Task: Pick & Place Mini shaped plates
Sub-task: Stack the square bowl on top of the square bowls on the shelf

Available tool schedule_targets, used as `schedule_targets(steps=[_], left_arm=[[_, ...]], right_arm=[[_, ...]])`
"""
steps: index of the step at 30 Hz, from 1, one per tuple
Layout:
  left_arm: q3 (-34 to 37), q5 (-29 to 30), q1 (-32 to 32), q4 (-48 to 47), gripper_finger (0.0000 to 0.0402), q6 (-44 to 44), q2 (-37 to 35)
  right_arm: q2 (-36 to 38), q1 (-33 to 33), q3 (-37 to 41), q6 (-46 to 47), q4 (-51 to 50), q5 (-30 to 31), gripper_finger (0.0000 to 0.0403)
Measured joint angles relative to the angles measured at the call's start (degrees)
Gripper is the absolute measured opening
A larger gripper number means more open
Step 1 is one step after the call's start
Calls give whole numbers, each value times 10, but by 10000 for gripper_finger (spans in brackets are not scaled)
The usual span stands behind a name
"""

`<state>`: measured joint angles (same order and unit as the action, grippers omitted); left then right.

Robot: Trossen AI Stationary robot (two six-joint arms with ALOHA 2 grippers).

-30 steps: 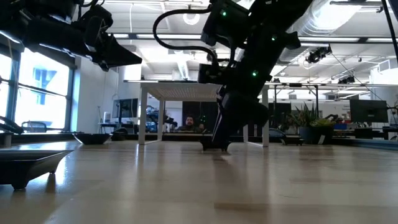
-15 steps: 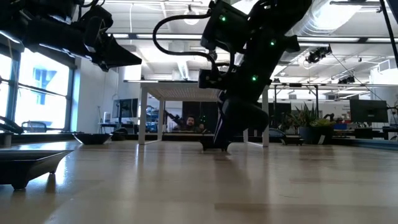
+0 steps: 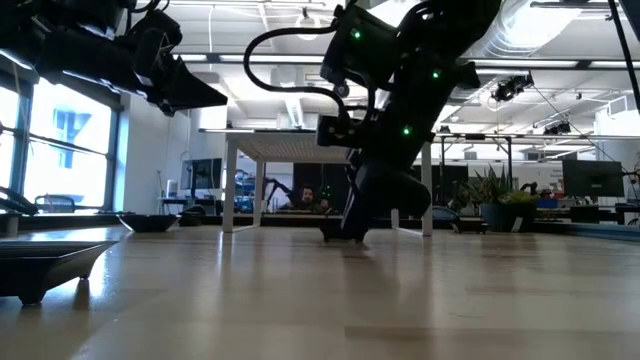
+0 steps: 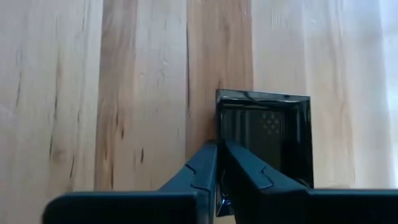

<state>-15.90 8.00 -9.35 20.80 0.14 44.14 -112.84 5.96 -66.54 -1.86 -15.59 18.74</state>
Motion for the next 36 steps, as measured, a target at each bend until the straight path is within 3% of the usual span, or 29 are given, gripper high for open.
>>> schedule_targets(steps=[8,18,24,30,36], left_arm=[[0,0,0,0,5,0,0],[0,4,0,-5,5,1,0],[0,5,0,-4,5,1,0],[0,6,0,-4,5,2,0],[0,6,0,-8,5,3,0]], right_arm=[[25,16,-2,-6,-3,24,3],[144,30,-4,24,-5,24,4],[190,-7,-91,39,-46,65,11],[163,-79,-213,-106,-128,74,15],[131,-160,-240,-238,-132,52,10]])
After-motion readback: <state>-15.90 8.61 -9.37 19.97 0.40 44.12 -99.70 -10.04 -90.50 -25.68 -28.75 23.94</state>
